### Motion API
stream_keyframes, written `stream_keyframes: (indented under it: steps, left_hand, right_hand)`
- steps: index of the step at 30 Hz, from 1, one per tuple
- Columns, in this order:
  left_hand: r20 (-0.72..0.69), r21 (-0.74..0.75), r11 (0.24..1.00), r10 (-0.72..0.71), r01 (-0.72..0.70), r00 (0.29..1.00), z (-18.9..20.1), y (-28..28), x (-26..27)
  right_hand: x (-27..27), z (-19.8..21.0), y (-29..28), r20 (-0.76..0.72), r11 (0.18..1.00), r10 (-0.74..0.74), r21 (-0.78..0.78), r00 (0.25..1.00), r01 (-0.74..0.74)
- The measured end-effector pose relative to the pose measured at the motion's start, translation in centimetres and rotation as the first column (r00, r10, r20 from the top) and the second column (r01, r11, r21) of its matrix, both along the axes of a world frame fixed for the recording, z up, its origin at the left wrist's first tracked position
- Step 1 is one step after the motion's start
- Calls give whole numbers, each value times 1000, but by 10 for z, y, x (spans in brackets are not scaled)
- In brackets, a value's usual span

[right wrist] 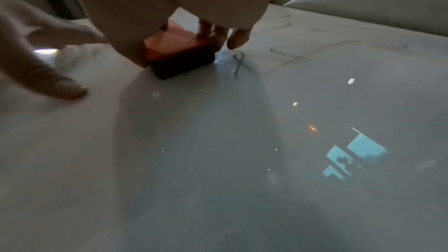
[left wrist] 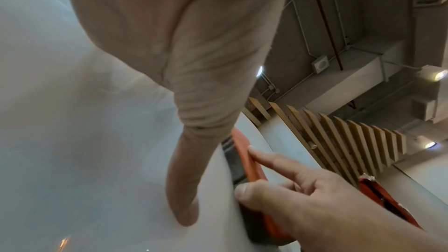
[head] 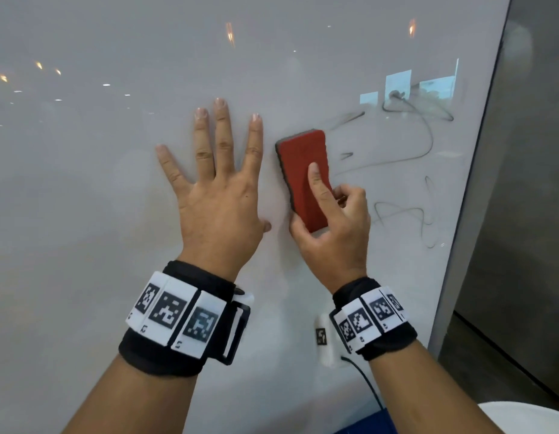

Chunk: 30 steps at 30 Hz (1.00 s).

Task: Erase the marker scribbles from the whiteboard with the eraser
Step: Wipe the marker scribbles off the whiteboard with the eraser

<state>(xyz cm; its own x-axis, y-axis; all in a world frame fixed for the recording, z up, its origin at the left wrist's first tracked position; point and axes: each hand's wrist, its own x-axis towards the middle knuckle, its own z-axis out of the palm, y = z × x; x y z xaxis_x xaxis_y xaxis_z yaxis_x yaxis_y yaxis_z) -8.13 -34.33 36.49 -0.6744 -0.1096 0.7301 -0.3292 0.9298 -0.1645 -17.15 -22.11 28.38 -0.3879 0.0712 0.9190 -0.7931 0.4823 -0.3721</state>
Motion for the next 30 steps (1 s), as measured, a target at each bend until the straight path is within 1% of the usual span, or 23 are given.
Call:
stream_keyframes:
  steps: [1,2,4,5,6,8,10,11,12,13,15,17,18,20,22,23,25,27,30]
  left_hand:
    - [-3,0,1000,-3,3,1000,0,-1,0]
    - [-5,1,1000,-5,5,1000,0,-1,0]
    - [-6,1,1000,-3,3,1000,1,-1,0]
    - [-5,-2,1000,-1,1,1000,1,-1,0]
    - [-5,-3,1000,-2,2,1000,0,0,0]
    - [-9,2,1000,-8,8,1000,0,-1,0]
    - [-10,8,1000,-9,9,1000,0,-1,0]
    - [-10,7,1000,-6,6,1000,0,-1,0]
    - [-9,6,1000,-4,4,1000,0,-1,0]
    - [-7,5,1000,-3,3,1000,0,-1,0]
    - [-2,0,1000,3,-3,1000,0,0,1]
    - [-3,-8,1000,16,-16,1000,0,1,2]
    - [-11,-11,1000,20,-20,1000,0,3,2]
    - [-51,-17,1000,4,-5,999,2,8,0]
    - [-92,-40,999,-25,22,995,7,13,-5]
    - [-98,-53,998,-29,24,995,9,14,-8]
    - [-87,-63,998,-20,14,996,12,13,-12]
    - [-62,-64,998,-6,2,998,12,12,-14]
    - [-41,-54,998,-16,14,999,12,12,-12]
  right_hand:
    - [-6,2,5,5,1000,-24,-20,1000,24]
    - [-10,5,7,28,996,-29,-83,999,31]
    - [-11,11,2,92,972,12,-234,996,10]
    - [-7,12,-4,109,963,37,-270,993,-6]
    - [-2,11,-9,108,965,60,-262,992,-30]
    - [9,4,-16,49,988,82,-137,995,-75]
    - [12,2,-11,-18,998,59,16,998,-59]
    - [8,4,-7,-33,999,36,41,999,-35]
    - [3,8,-4,-30,1000,16,21,999,-16]
    - [-2,13,-1,-10,999,9,-34,1000,-9]
    - [-7,21,-2,47,986,32,-166,998,-24]
    - [-3,21,-11,73,973,51,-228,996,-33]
    - [1,18,-15,72,974,64,-224,995,-46]
    - [10,10,-18,46,987,84,-141,995,-76]
    - [10,8,-10,12,997,64,-34,998,-63]
    - [7,11,-6,3,999,43,-16,999,-43]
    - [1,24,0,6,998,14,-60,1000,-14]
    - [-4,34,0,28,990,22,-136,999,-18]
    - [-1,25,-6,51,988,40,-154,998,-32]
